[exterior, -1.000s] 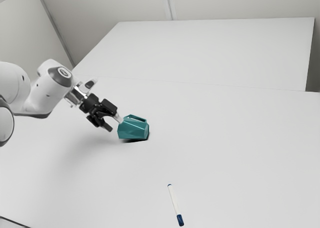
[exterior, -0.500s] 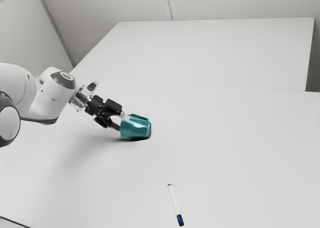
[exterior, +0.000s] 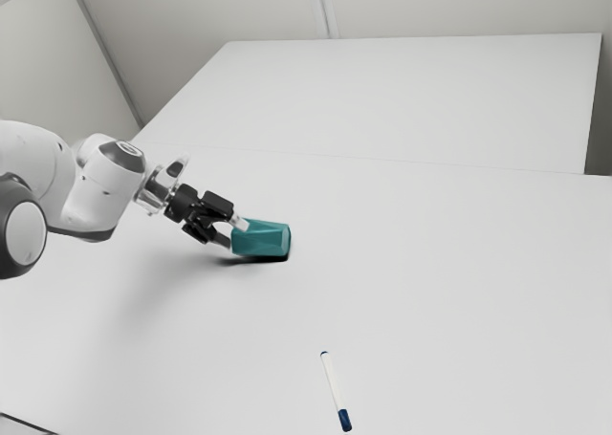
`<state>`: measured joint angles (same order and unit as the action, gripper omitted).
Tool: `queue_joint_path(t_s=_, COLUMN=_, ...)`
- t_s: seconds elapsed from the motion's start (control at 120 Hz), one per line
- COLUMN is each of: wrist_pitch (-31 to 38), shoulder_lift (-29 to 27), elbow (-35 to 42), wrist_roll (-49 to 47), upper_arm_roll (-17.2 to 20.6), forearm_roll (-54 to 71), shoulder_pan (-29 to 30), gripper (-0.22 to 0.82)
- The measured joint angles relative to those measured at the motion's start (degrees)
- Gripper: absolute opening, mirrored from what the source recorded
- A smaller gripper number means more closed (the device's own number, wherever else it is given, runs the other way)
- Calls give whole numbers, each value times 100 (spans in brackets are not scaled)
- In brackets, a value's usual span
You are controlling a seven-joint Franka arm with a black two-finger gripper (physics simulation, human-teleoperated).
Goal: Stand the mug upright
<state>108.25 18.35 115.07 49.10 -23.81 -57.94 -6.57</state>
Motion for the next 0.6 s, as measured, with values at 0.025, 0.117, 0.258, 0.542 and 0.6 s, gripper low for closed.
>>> queue_joint_path(t_s=0.025, wrist_pitch=12, shoulder_lift=6, elbow=-6, wrist_roll=23, upper_arm_roll=1, forearm_roll=-23, shoulder_pan=-1, gripper=60)
queue_joint_path(t_s=0.117, wrist_pitch=83, shoulder_lift=22, elbow=-50, wrist_roll=109, upper_arm_roll=7, forearm_roll=-87, shoulder_pan=-10, gripper=60)
queue_joint_path(t_s=0.258, wrist_pitch=162, shoulder_lift=52, elbow=-101, wrist_roll=228, upper_arm_roll=17, forearm_roll=-155, shoulder_pan=-13, gripper=60)
queue_joint_path(t_s=0.542, wrist_pitch=66, shoulder_lift=212, elbow=-97, wrist_roll=417, upper_arm_roll=60, forearm_roll=-703, shoulder_pan=25, gripper=60)
queue_joint_path(t_s=0.6, wrist_pitch=4, shoulder_lift=250, elbow=-96, wrist_roll=453, upper_arm_roll=61, forearm_roll=-815, shoulder_pan=46, gripper=60)
